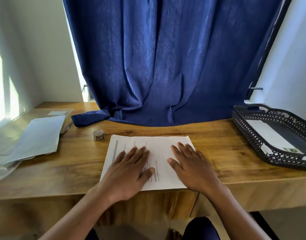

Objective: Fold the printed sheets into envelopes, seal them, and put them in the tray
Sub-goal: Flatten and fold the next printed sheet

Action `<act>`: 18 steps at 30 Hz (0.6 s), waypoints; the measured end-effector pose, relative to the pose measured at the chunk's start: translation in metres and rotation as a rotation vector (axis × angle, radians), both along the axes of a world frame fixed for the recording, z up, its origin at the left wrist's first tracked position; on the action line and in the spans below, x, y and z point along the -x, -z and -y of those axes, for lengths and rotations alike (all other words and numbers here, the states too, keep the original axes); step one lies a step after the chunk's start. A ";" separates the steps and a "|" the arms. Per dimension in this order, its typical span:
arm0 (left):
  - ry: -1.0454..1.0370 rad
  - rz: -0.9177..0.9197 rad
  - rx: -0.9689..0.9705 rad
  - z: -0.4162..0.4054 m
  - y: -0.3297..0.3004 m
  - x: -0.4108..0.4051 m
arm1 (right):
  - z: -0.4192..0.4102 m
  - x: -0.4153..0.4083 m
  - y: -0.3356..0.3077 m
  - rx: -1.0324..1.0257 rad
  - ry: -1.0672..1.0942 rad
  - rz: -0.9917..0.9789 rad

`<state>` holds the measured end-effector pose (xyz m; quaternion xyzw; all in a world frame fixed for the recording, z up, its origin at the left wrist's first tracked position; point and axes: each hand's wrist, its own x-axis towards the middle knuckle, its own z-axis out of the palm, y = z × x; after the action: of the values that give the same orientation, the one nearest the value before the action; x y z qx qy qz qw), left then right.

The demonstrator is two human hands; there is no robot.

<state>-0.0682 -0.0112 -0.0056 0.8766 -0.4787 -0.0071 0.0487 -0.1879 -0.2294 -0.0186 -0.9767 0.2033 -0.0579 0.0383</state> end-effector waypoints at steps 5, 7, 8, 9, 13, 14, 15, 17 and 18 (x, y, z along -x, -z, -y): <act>-0.103 -0.036 -0.048 -0.044 -0.007 -0.021 | 0.002 0.000 0.002 0.008 0.005 -0.004; -0.111 -0.041 -0.040 -0.053 -0.010 -0.020 | 0.000 0.001 -0.001 0.000 0.002 -0.011; -0.117 -0.051 -0.023 -0.057 -0.012 -0.019 | 0.000 0.003 -0.004 -0.003 0.011 -0.002; -0.127 -0.056 0.006 -0.060 -0.014 -0.017 | -0.001 0.005 -0.010 0.007 0.029 0.021; -0.114 0.061 0.124 -0.075 -0.020 -0.006 | -0.008 0.018 -0.039 0.250 0.098 0.157; -0.108 0.060 0.129 -0.078 -0.020 -0.002 | -0.012 0.021 -0.046 0.232 0.088 0.207; -0.102 0.052 0.129 -0.079 -0.020 0.002 | -0.016 0.026 -0.052 0.179 0.063 0.244; -0.096 0.064 0.137 -0.083 -0.017 0.009 | -0.030 0.035 -0.058 -0.001 -0.072 0.243; -0.093 0.079 0.146 -0.084 -0.016 0.013 | -0.039 0.040 -0.059 -0.071 -0.176 0.190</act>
<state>-0.0810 0.0732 0.0107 0.8917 -0.4381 0.0647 0.0936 -0.2277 -0.1905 0.0405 -0.9789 0.1142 -0.1392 0.0970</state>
